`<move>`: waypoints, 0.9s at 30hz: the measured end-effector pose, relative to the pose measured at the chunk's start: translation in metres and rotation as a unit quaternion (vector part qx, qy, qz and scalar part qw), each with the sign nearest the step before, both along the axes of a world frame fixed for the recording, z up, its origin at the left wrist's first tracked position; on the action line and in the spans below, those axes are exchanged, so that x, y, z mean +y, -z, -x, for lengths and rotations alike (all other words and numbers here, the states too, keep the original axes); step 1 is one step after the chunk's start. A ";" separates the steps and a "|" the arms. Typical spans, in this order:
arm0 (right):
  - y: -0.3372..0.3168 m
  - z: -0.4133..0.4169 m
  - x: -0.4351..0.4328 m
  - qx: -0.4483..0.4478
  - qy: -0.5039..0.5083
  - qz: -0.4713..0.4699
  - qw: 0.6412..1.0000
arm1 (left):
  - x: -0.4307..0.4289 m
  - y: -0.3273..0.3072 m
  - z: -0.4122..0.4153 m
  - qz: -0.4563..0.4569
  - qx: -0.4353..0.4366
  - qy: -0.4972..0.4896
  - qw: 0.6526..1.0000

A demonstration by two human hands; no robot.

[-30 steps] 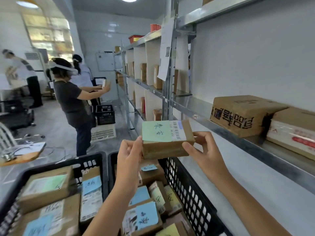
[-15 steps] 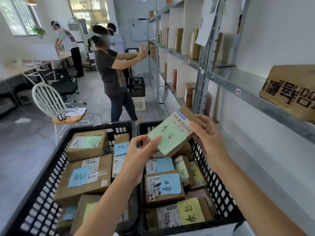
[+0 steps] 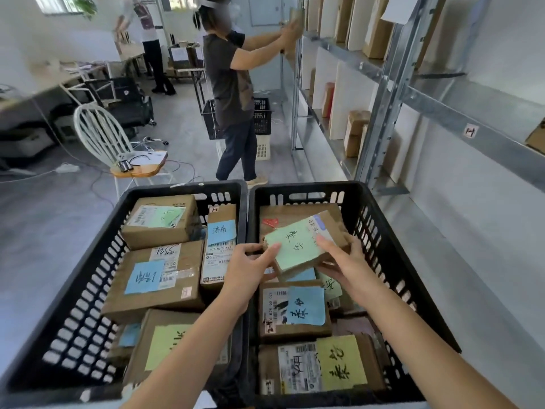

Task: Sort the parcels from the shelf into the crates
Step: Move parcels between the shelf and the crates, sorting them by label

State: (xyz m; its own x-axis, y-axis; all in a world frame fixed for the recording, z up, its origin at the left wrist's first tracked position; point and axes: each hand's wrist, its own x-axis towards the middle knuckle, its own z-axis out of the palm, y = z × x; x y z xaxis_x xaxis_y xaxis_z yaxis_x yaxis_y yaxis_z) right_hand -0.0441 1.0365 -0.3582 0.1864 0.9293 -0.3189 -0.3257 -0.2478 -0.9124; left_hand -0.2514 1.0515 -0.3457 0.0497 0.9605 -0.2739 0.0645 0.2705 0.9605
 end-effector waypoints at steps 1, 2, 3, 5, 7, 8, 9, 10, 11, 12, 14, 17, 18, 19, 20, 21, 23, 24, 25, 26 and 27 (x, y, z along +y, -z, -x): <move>0.008 0.000 0.004 0.002 -0.012 0.008 1.000 | 0.003 0.002 -0.002 -0.001 0.022 -0.005 1.000; 0.015 0.000 0.007 0.009 -0.021 0.017 1.000 | 0.005 0.003 -0.005 -0.005 0.042 -0.009 0.999; 0.022 -0.001 0.011 0.017 -0.022 0.027 0.999 | 0.007 0.004 -0.008 -0.011 0.067 -0.010 0.998; 0.031 -0.002 0.016 0.025 -0.013 0.048 0.998 | 0.010 0.006 -0.014 -0.039 0.164 0.007 0.986; 0.040 -0.002 0.019 0.028 -0.007 0.069 0.997 | 0.013 0.011 -0.019 -0.056 0.253 0.034 0.965; 0.043 -0.002 0.020 0.023 -0.009 0.078 0.997 | 0.014 0.013 -0.022 -0.058 0.281 0.044 0.957; 0.046 -0.002 0.021 0.004 -0.015 0.085 0.996 | 0.015 0.015 -0.025 -0.059 0.306 0.049 0.949; 0.048 -0.003 0.021 -0.034 -0.024 0.091 0.995 | 0.017 0.016 -0.027 -0.059 0.328 0.051 0.941; 0.048 -0.004 0.021 -0.093 -0.035 0.098 0.990 | 0.019 0.016 -0.029 -0.059 0.348 0.051 0.934; 0.047 -0.006 0.021 -0.157 -0.046 0.103 0.981 | 0.021 0.015 -0.031 -0.059 0.370 0.053 0.926; 0.044 -0.010 0.019 -0.236 -0.058 0.108 0.964 | 0.025 0.014 -0.034 -0.061 0.416 0.072 0.904; 0.041 -0.015 0.020 -0.302 -0.085 0.110 0.943 | 0.030 0.014 -0.036 -0.049 0.477 0.108 0.871; 0.040 -0.014 0.021 -0.340 -0.101 0.108 0.929 | 0.030 0.013 -0.037 -0.040 0.493 0.122 0.861; 0.039 -0.013 0.022 -0.385 -0.115 0.098 0.911 | 0.031 0.012 -0.038 -0.034 0.502 0.131 0.854; 0.036 -0.012 0.023 -0.425 -0.124 0.085 0.893 | 0.032 0.011 -0.038 -0.031 0.499 0.134 0.855; 0.032 -0.011 0.024 -0.453 -0.126 0.068 0.880 | 0.033 0.009 -0.038 -0.034 0.488 0.133 0.862; 0.022 -0.010 0.022 -0.480 -0.116 0.026 0.869 | 0.035 0.001 -0.037 -0.056 0.466 0.132 0.873; 0.015 -0.011 0.021 -0.491 -0.106 0.007 0.865 | 0.036 -0.005 -0.037 -0.073 0.459 0.131 0.876; 0.007 -0.013 0.018 -0.500 -0.094 -0.008 0.861 | 0.037 -0.012 -0.038 -0.096 0.455 0.127 0.876; -0.003 -0.016 0.015 -0.507 -0.083 -0.023 0.858 | 0.039 -0.020 -0.041 -0.123 0.446 0.121 0.878; -0.015 -0.021 0.012 -0.514 -0.070 -0.043 0.854 | 0.041 -0.029 -0.046 -0.149 0.431 0.115 0.883</move>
